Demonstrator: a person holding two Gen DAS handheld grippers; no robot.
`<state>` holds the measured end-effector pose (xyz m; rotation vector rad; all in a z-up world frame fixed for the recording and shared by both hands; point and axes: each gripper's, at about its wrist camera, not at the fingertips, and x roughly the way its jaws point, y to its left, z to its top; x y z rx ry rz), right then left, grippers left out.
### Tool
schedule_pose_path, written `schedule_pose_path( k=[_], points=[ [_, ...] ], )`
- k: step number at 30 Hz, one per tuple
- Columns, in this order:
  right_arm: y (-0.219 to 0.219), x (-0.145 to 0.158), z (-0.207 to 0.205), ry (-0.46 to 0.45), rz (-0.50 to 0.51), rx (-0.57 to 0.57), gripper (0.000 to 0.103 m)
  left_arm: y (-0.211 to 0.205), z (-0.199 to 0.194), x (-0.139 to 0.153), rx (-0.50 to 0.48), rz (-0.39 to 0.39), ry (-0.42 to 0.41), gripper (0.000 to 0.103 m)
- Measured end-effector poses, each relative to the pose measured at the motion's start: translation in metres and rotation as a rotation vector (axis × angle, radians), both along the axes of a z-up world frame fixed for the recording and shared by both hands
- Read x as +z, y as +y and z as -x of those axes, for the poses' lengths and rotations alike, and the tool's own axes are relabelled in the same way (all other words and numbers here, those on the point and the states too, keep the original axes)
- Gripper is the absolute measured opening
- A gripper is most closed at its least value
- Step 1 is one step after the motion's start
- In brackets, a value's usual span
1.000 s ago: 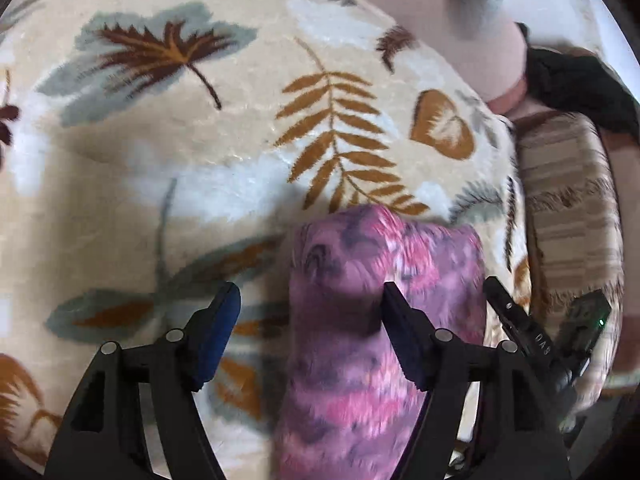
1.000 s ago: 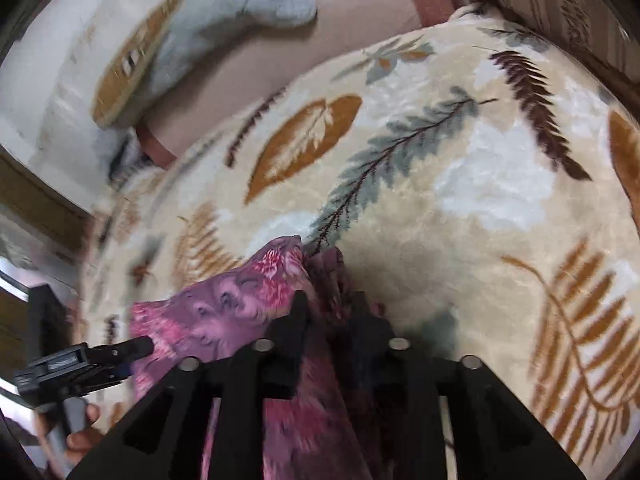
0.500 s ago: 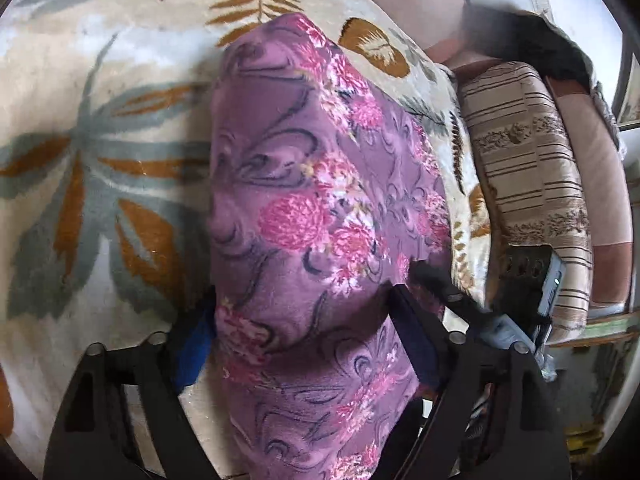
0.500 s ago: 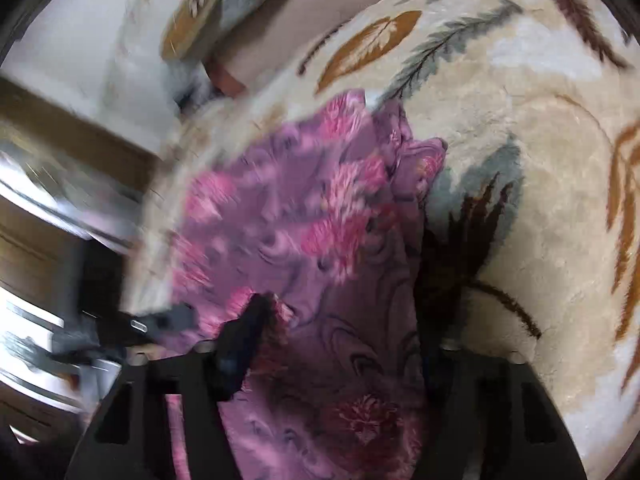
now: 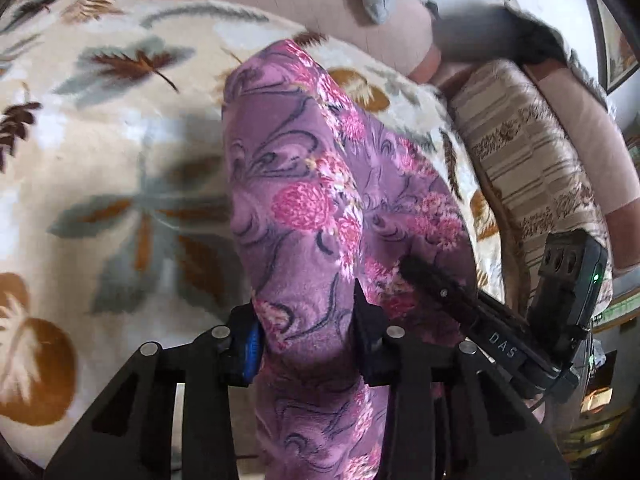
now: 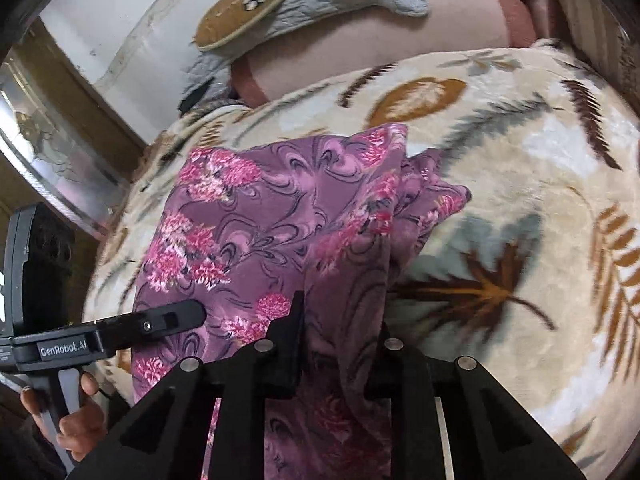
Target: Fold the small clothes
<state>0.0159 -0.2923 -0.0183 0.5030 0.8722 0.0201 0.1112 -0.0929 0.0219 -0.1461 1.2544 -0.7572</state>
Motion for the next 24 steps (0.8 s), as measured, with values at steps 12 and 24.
schedule_pose_path(
  k=[12, 24],
  points=[
    [0.088, 0.013, -0.097, -0.054, -0.028, 0.072, 0.021, 0.102, -0.080, 0.014, 0.201, -0.031, -0.071, 0.038],
    [0.053, -0.022, -0.090, -0.005, -0.055, -0.078, 0.046, 0.164, -0.102, -0.029, 0.284, 0.090, 0.027, 0.057]
  ],
)
